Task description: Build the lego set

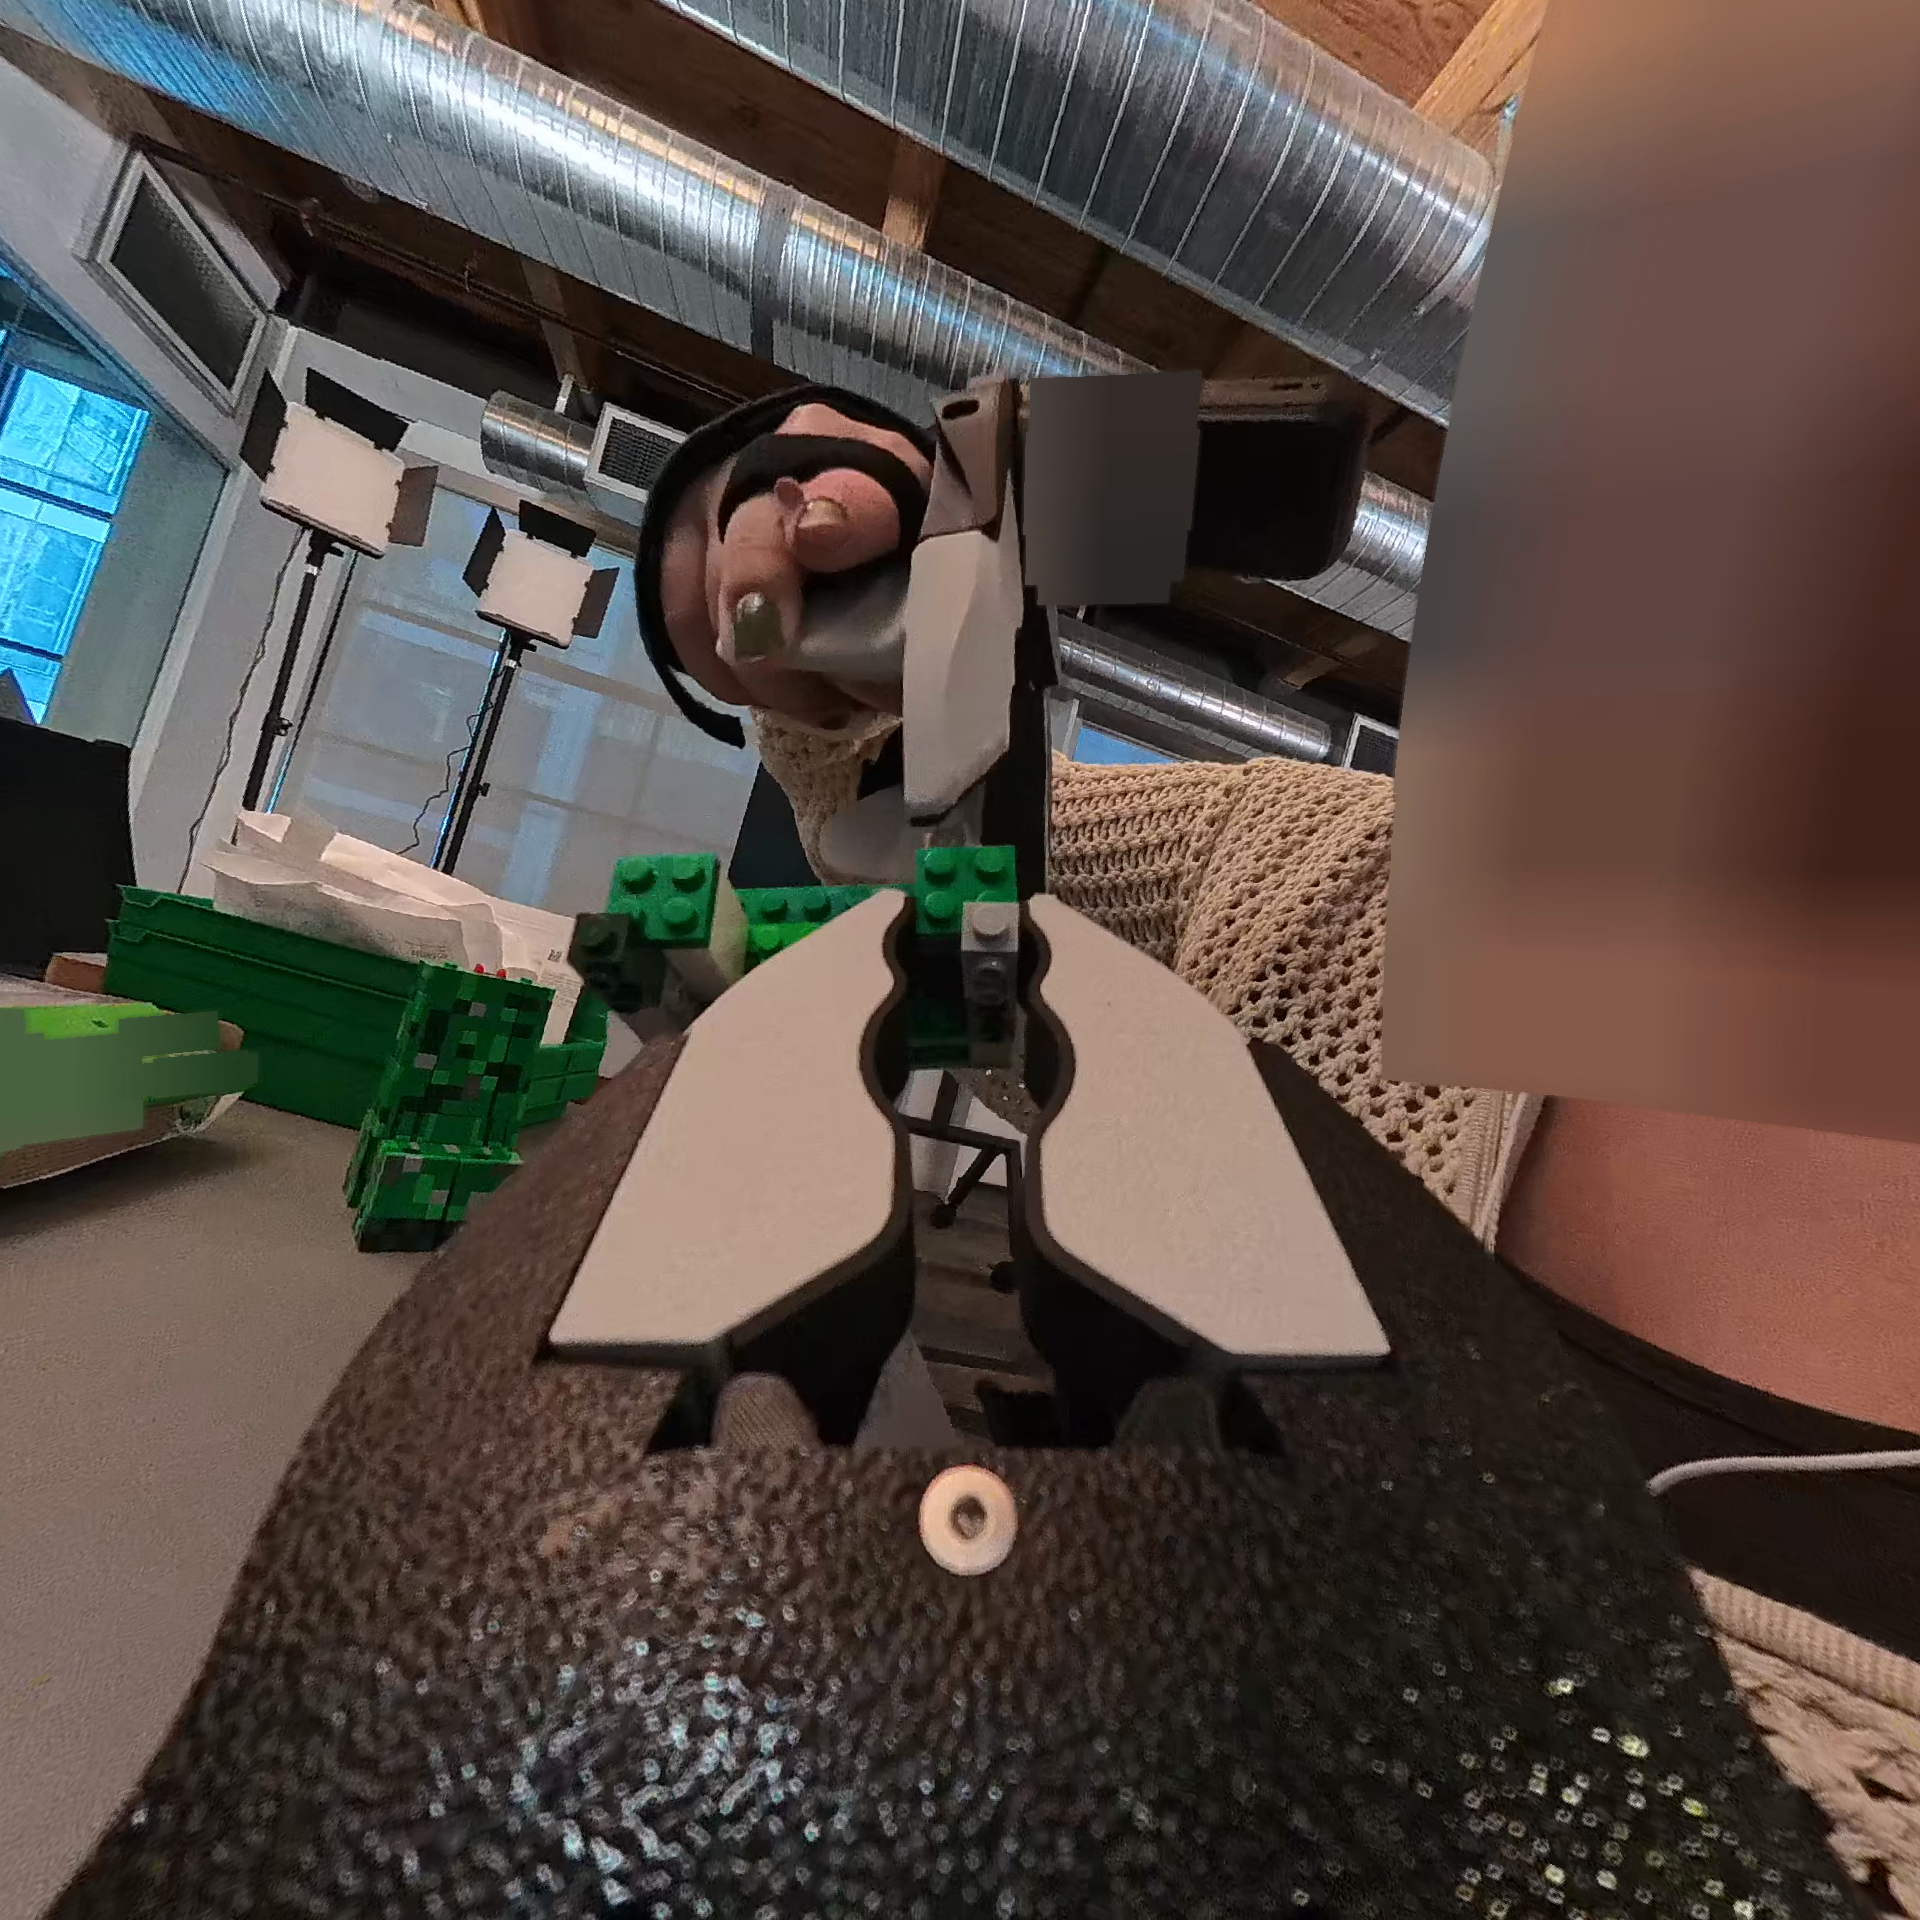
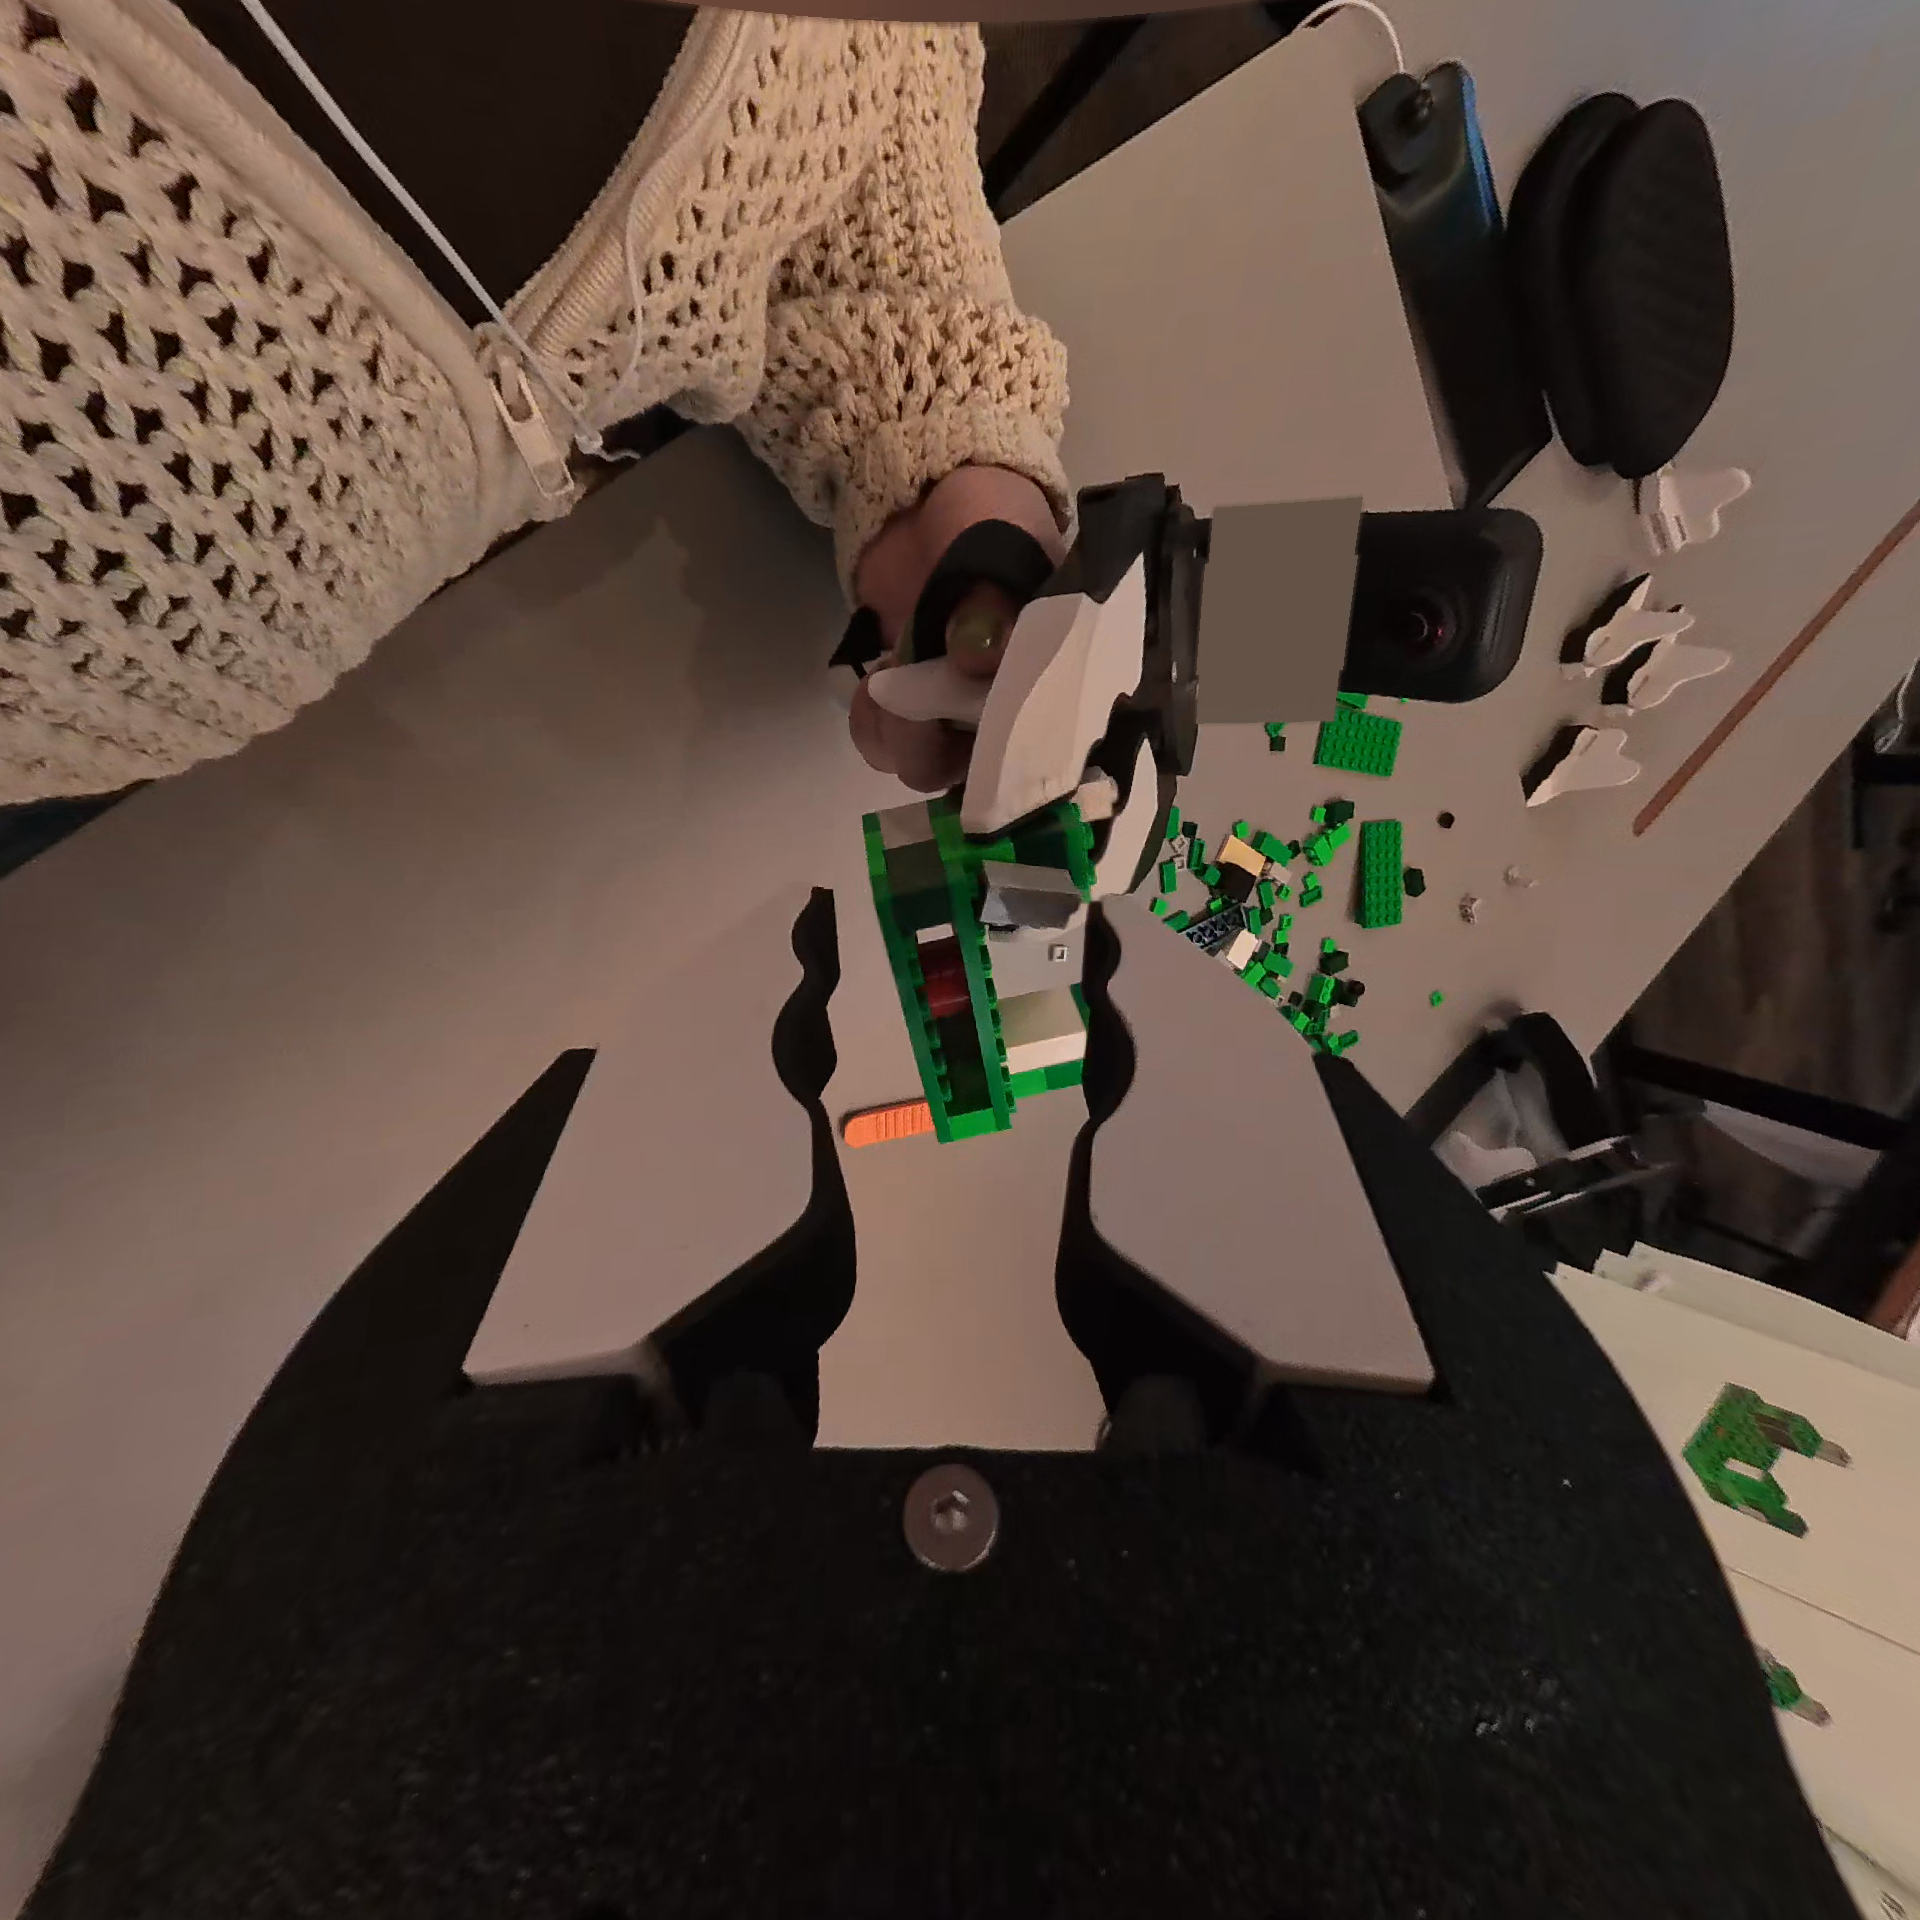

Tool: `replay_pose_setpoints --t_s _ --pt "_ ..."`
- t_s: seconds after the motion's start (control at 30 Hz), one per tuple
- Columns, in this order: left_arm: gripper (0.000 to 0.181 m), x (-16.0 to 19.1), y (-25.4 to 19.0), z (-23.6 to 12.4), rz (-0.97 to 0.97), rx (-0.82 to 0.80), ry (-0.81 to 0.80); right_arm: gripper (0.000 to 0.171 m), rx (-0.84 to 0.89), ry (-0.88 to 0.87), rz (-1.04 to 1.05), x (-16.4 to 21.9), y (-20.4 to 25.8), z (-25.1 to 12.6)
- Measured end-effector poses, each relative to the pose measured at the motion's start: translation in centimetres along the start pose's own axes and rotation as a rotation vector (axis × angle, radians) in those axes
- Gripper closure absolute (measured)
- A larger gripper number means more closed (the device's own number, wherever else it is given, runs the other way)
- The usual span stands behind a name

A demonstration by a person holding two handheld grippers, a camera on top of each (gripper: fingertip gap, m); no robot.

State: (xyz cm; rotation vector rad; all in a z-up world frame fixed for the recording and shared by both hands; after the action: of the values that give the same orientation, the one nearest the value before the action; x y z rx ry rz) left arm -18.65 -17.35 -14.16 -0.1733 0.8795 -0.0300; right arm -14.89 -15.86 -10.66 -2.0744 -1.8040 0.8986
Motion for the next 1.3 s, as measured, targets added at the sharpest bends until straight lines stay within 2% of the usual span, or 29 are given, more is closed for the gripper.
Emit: replay_pose_setpoints --t_s 0.3,0.8,1.3 --pt "0.164 0.1 0.0 0.0 -0.012 0.005 0.001 0.135 0.013 -0.006 -0.023 -0.1 0.0 0.2" --pt "0.164 0.5 -0.1 0.2 -0.038 0.02 0.017 0.136 0.078 -0.003 -0.245 -0.4 0.9 0.1" --pt "0.164 0.7 -0.2 0.3 -0.048 0.037 0.018 0.137 0.044 0.023 -0.146 -0.4 1.2 0.0"
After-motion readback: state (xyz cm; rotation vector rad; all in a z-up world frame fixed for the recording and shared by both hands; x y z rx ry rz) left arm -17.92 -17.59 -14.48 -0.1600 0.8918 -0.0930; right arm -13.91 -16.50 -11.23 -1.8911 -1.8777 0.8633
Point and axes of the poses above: each gripper's, where its closed fingertips meet, z out along the fingers, x out of its underside, y = z × x across the jaws, the point moved 3 cm from there along -z, back along the fingers, and after that the axes turned 8 degrees about x, right-handed, at the moved point
